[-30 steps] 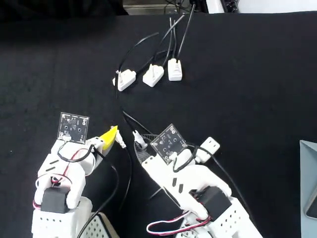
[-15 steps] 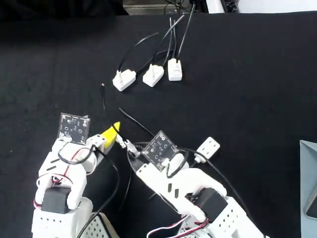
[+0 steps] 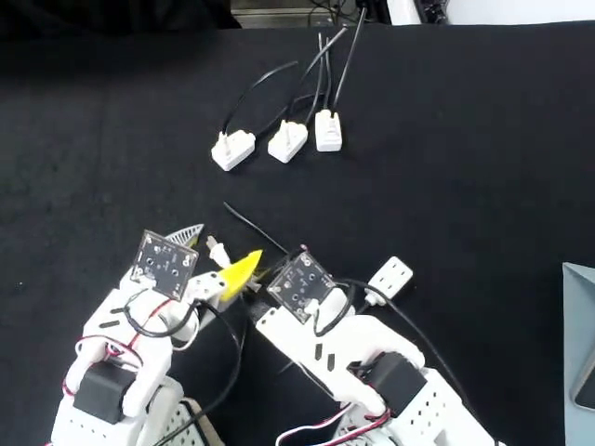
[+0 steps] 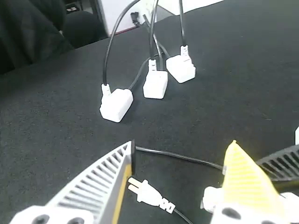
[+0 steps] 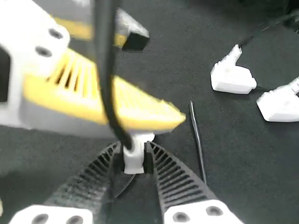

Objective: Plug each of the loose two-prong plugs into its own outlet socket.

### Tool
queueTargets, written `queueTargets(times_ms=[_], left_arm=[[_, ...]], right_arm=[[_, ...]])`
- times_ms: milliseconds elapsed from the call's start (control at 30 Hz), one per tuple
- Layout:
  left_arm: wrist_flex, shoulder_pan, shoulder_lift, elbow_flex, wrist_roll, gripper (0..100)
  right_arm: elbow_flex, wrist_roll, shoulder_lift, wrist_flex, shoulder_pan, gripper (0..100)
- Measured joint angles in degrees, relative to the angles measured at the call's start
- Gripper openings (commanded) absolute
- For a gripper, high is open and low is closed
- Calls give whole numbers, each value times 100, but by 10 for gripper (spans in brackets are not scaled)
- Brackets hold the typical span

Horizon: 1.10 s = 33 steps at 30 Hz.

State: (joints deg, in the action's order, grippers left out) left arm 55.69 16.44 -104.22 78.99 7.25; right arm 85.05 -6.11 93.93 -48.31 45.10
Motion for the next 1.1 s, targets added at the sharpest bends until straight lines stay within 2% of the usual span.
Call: queueTargets(times_ms=[167, 333, 533, 600, 733, 800, 867, 1033, 1100], left_arm=[[9, -70, 0, 0, -9, 307], [9, -475, 0, 0, -9, 306], [9, -510, 0, 0, -9, 305], [9, -510, 9, 0, 105, 262], [9, -220, 9, 0, 246, 69], [9, -105, 9, 0, 281, 37], [0, -9, 9, 0, 308, 51], [-185, 70, 229, 0, 316, 168], [-290, 70, 571, -35, 316, 173]], right_arm=[[0, -9, 0, 0, -97, 12], [-9, 9, 0, 0, -923, 12], [-229, 9, 0, 246, -2022, 12], [-229, 53, 0, 466, -2330, 12], [-229, 264, 0, 765, -2769, 12], [-229, 360, 0, 800, -2919, 12], [-229, 422, 0, 835, -3059, 12], [-229, 607, 0, 1081, -3429, 12], [-229, 695, 0, 1090, -3560, 12]])
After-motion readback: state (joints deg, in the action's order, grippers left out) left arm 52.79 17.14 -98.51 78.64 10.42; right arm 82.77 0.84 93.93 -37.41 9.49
